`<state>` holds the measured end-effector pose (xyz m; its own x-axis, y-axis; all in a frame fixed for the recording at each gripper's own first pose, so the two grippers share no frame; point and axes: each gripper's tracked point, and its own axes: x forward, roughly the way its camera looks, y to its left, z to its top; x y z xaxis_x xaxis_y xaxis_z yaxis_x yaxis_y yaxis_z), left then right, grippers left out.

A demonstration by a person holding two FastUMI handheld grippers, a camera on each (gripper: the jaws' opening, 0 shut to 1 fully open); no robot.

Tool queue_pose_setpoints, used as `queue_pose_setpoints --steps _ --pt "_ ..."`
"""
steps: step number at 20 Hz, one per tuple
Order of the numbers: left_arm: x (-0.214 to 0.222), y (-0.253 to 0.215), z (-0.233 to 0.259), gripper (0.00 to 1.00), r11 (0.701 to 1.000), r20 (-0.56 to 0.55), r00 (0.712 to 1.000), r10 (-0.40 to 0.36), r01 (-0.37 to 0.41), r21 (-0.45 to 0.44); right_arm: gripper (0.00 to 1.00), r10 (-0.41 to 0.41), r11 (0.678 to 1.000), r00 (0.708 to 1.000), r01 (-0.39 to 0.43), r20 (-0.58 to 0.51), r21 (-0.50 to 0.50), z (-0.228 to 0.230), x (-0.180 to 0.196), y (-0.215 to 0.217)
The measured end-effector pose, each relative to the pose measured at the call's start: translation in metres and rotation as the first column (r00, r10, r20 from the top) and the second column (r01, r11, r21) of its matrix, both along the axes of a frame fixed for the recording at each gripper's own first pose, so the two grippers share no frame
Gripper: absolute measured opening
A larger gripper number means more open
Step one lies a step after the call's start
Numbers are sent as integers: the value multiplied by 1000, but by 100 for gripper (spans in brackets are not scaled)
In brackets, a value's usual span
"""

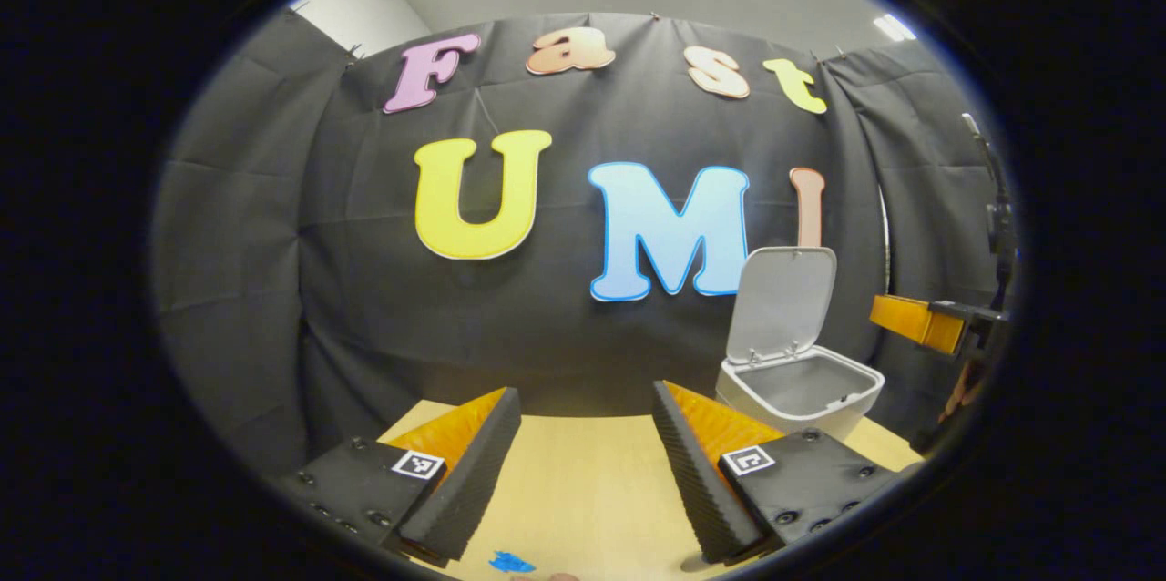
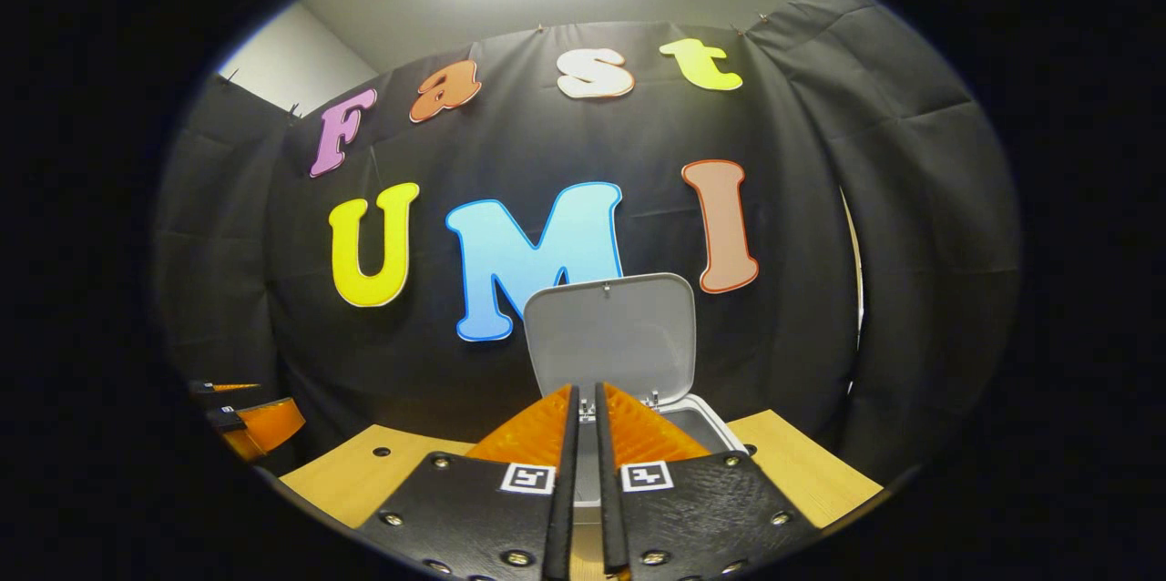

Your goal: Press the lid of the desktop garbage bin to open it, pick up the crumpled paper on the desktop and throw it into the bin, then pick up the pop can on the desktop and drop it into the bin, and finally close the garbage bin lid.

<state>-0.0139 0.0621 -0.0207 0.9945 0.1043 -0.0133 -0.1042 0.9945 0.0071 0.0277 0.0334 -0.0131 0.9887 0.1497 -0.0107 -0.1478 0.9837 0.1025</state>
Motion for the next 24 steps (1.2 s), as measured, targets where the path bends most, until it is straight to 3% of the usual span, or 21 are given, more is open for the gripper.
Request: queue_pose_setpoints --steps 3,4,5,14,24 --pt "-3 5 -11 95 1000 -8 1000 1 -1 13 31 27 1000 1000 -27 -16 -4 -2 -4 8" --pt "-3 7 -16 95 1000 -13 1000 2 -1 15 29 34 999 999 -34 -21 -9 -3 -6 10" --pt "-4 9 -21 95 1000 -22 1000 2 -1 17 36 40 999 999 -40 -25 -11 -3 -7 11" --pt "-14 20 -93 95 1000 -146 989 -13 14 1 36 65 996 997 -66 -30 -51 -3 -17 22" --pt "-36 37 -199 96 999 -361 932 -23 12 -33 36 60 994 995 -66 -74 -81 -17 -22 21"
